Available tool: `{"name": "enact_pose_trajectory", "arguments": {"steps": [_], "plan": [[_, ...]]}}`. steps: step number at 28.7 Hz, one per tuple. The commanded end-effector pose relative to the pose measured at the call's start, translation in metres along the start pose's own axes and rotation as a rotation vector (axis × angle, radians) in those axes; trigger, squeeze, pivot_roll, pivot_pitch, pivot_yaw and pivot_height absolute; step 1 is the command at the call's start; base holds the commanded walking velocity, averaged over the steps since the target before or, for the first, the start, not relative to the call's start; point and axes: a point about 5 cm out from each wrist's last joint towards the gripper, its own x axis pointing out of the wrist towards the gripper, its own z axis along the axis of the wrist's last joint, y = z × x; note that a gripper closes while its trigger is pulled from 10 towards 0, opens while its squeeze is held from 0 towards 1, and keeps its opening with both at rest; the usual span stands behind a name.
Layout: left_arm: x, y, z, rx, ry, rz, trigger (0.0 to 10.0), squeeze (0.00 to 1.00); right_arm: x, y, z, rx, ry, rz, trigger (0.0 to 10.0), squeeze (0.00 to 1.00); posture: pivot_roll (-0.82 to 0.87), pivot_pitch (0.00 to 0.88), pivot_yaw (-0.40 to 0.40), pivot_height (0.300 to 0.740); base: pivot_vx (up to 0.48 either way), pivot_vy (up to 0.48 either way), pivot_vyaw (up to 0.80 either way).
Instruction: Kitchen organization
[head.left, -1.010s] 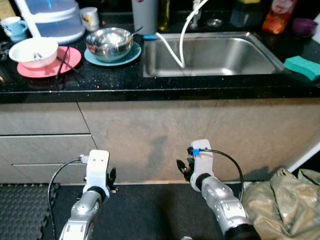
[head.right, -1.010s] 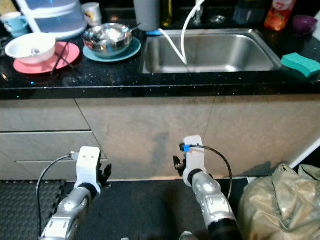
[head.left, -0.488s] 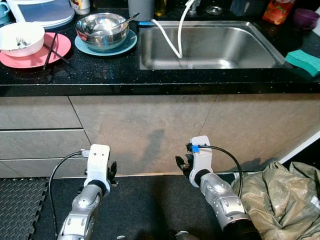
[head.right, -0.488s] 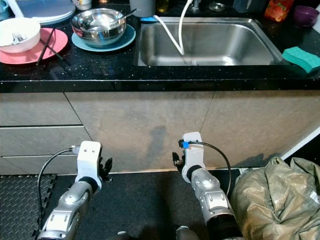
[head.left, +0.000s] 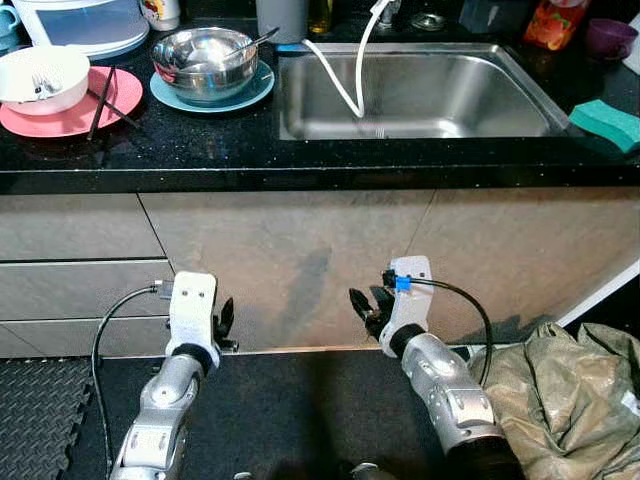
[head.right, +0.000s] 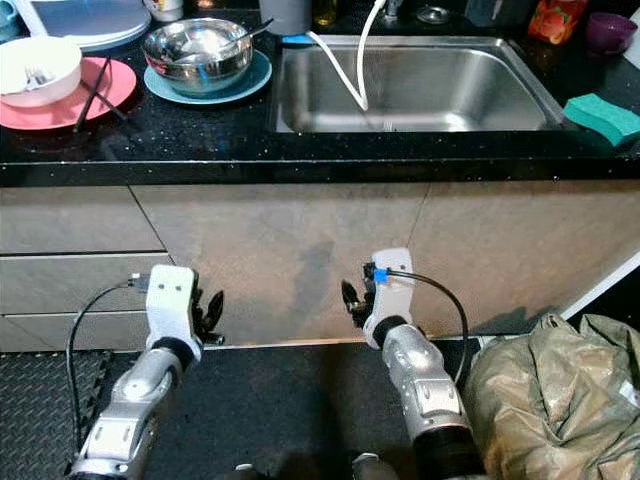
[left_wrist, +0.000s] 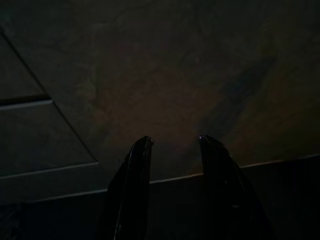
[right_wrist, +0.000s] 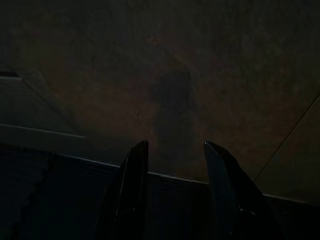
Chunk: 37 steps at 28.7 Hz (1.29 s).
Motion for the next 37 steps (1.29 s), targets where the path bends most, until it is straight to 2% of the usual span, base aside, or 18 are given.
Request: {"name": "enact_pose_trajectory", "arguments": {"steps": [1,5,8,12,15,16,19,20,21,22,23,24,25,26,29,31,32,37], "plan": [[-0.005,0.001,-0.009,0.013,0.049,-0.022,10.0,0.0,-0.002,0.002,-0.01,-0.018,0.06,0.03,10.0,0.0,0.02,0.134,-0.026,0.74,0.0,0.0,0.0],[-0.011,0.0,-0.014,0.052,0.076,-0.122,10.0,0.0,-0.005,0.001,-0.013,-0.025,0.072,0.066,10.0,0.0,0.03,0.134,-0.027,0.74,0.0,0.0,0.0],[-0.012,0.002,-0.012,0.063,0.078,-0.148,10.0,0.0,-0.006,0.0,-0.014,-0.045,0.085,0.087,10.0,0.0,0.03,0.132,-0.028,0.74,0.0,0.0,0.0],[-0.012,0.003,-0.012,0.09,0.093,-0.15,10.0,0.0,-0.006,0.0,-0.017,-0.078,0.113,0.11,10.0,0.0,0.03,0.13,-0.027,0.74,0.0,0.0,0.0],[-0.011,0.005,-0.012,0.098,0.079,-0.113,10.0,0.0,-0.009,0.0,-0.027,-0.14,0.178,0.127,10.0,0.0,0.03,0.129,-0.025,0.74,0.0,0.0,0.0],[-0.011,0.003,-0.011,0.085,0.062,-0.103,10.0,0.0,-0.01,0.001,-0.031,-0.133,0.195,0.139,10.0,0.0,0.03,0.127,-0.026,0.74,0.0,0.0,0.0],[-0.014,-0.002,-0.007,0.082,0.021,-0.156,10.0,0.0,-0.013,0.004,-0.035,-0.135,0.213,0.184,10.0,0.0,0.03,0.126,-0.027,0.74,0.0,0.0,0.0],[-0.016,-0.006,-0.012,0.104,0.055,-0.202,10.0,0.0,-0.015,0.005,-0.039,-0.151,0.243,0.207,10.0,0.0,0.03,0.125,-0.03,0.74,0.0,0.0,0.0],[-0.018,-0.01,-0.029,0.178,0.179,-0.255,10.0,0.0,-0.016,0.005,-0.044,-0.179,0.284,0.215,10.0,0.0,0.03,0.125,-0.03,0.74,0.0,0.0,0.0],[-0.018,-0.01,-0.029,0.178,0.179,-0.255,10.0,0.0,-0.016,0.005,-0.044,-0.179,0.284,0.215,10.0,0.0,0.03,0.125,-0.03,0.74,0.0,0.0,0.0],[-0.024,-0.011,-0.059,0.353,0.37,-0.324,10.0,0.0,-0.014,0.003,-0.056,-0.21,0.373,0.2,10.0,0.0,0.04,0.117,-0.033,0.74,0.0,0.0,0.0],[-0.025,-0.011,-0.069,0.383,0.43,-0.319,10.0,0.0,-0.012,0.001,-0.062,-0.222,0.4,0.171,10.0,0.0,0.03,0.115,-0.031,0.74,0.0,0.0,0.0],[-0.025,-0.011,-0.069,0.383,0.43,-0.319,10.0,0.0,-0.012,0.001,-0.062,-0.222,0.4,0.171,10.0,0.0,0.03,0.115,-0.031,0.74,0.0,0.0,0.0],[-0.022,-0.015,-0.08,0.382,0.496,-0.28,10.0,0.0,-0.007,-0.004,-0.071,-0.224,0.432,0.093,10.0,0.0,0.04,0.106,-0.03,0.74,0.0,0.0,0.0],[-0.017,-0.022,-0.088,0.379,0.542,-0.258,10.0,0.0,-0.006,-0.007,-0.082,-0.235,0.477,0.039,10.0,0.0,0.04,0.103,-0.033,0.74,0.0,0.0,0.0],[-0.015,-0.03,-0.095,0.302,0.595,-0.248,10.0,0.0,-0.006,-0.005,-0.089,-0.233,0.496,0.021,10.0,0.0,0.04,0.098,-0.036,0.74,0.0,0.0,0.0],[-0.014,-0.033,-0.098,0.297,0.605,-0.242,10.0,0.0,-0.007,-0.004,-0.092,-0.237,0.502,0.012,10.0,0.0,0.04,0.098,-0.034,0.74,0.0,0.0,0.0],[-0.014,-0.03,-0.102,0.302,0.629,-0.211,10.0,0.0,-0.008,-0.002,-0.093,-0.22,0.49,0.001,10.0,0.0,0.03,0.096,-0.027,0.74,0.0,0.0,0.0]]}}
